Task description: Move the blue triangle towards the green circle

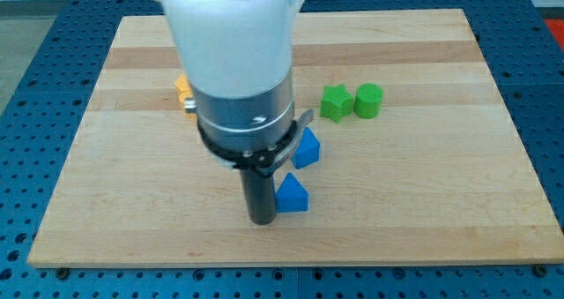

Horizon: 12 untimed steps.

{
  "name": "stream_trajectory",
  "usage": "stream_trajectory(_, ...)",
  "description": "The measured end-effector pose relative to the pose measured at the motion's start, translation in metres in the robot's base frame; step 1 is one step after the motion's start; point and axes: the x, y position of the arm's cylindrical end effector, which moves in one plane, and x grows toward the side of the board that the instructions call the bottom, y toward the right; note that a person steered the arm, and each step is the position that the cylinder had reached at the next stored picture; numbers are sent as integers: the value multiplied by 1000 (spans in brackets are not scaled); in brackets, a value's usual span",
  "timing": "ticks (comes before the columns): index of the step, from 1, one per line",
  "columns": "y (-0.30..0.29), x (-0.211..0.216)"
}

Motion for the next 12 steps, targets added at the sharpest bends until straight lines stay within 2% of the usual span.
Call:
stream_trajectory(3, 49, -38)
stream_trajectory(5, 116, -59)
stream_trajectory(7, 180, -47)
stream_trajectory(9, 209, -34)
stream_trajectory(12, 204, -68)
